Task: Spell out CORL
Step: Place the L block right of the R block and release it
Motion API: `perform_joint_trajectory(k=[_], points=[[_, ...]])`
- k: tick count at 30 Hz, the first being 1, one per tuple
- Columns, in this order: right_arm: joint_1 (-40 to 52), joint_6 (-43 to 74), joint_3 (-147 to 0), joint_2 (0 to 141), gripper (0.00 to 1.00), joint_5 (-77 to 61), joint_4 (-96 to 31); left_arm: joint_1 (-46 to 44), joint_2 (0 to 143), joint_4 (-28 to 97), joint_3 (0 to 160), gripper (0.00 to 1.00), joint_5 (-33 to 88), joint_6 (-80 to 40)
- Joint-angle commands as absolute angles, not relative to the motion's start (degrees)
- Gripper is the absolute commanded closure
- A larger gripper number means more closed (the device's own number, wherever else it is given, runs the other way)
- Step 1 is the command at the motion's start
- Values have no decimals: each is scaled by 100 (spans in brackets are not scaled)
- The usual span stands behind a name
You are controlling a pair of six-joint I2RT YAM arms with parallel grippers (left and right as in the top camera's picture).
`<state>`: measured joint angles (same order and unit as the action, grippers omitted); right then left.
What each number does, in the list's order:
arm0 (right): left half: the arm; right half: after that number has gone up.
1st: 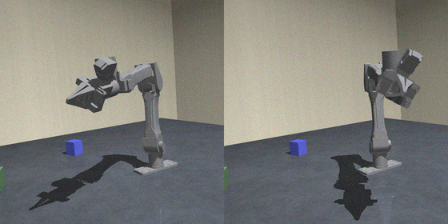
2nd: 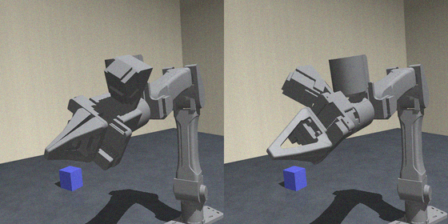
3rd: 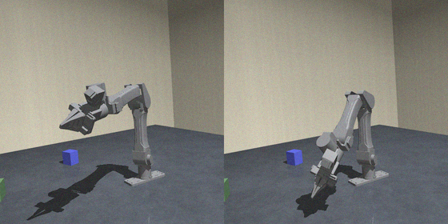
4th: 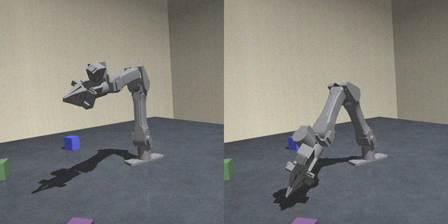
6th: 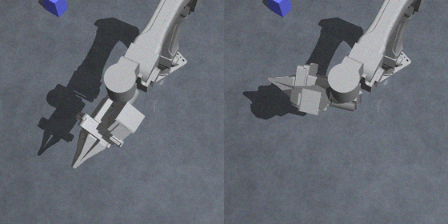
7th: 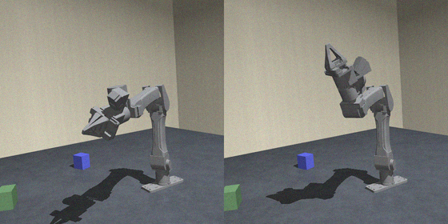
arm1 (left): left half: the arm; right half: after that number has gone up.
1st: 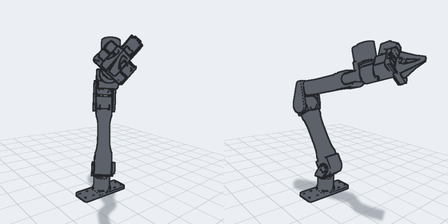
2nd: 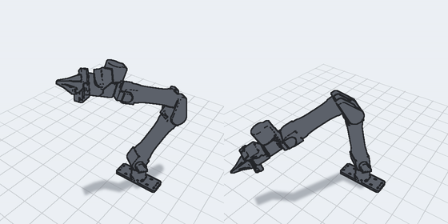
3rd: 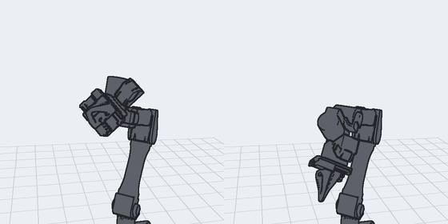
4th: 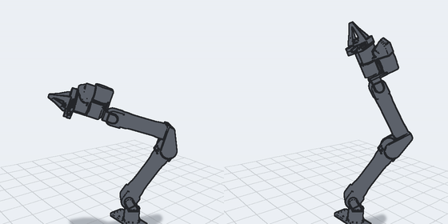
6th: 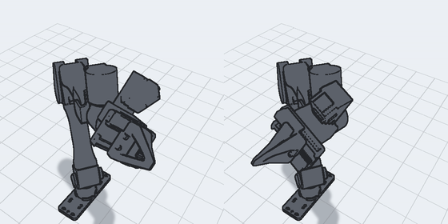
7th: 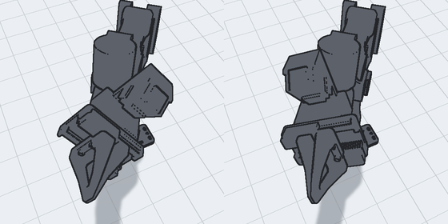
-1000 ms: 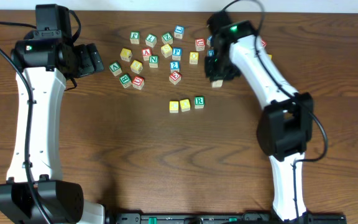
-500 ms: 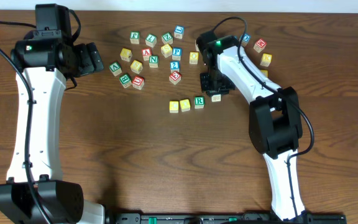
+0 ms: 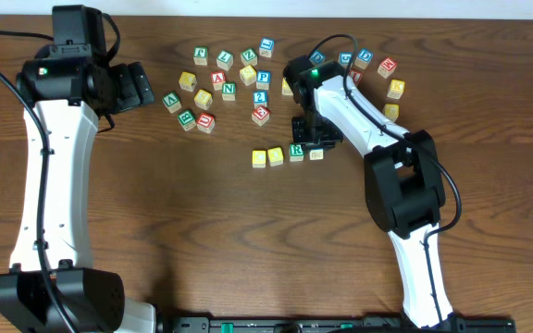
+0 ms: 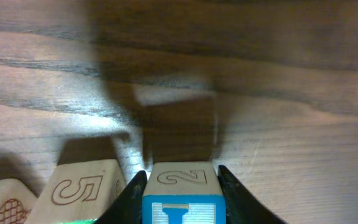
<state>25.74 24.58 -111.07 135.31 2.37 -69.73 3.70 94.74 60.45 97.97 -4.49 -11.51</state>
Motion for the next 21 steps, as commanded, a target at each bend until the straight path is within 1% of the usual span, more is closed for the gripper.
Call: perform_joint_trajectory(k=[1, 2, 5, 14, 21], points=[[2598, 2523, -11006, 13535, 58, 283, -6969, 384, 9518, 6055, 9773, 1, -517, -1059], [2598, 2523, -11006, 13535, 56, 272, -6973, 384, 9518, 6055, 9773, 1, -517, -1057], [2593, 2523, -11006, 13535, 54, 239, -7004, 384, 9518, 6055, 9773, 1, -517, -1057], [2591, 2453, -11168, 13533, 55, 93, -7118, 384, 9518, 6055, 9773, 1, -517, -1057], [2582, 2307, -11281, 13533, 52, 84, -7310, 384, 9518, 6058, 9773, 1, -517, -1057]])
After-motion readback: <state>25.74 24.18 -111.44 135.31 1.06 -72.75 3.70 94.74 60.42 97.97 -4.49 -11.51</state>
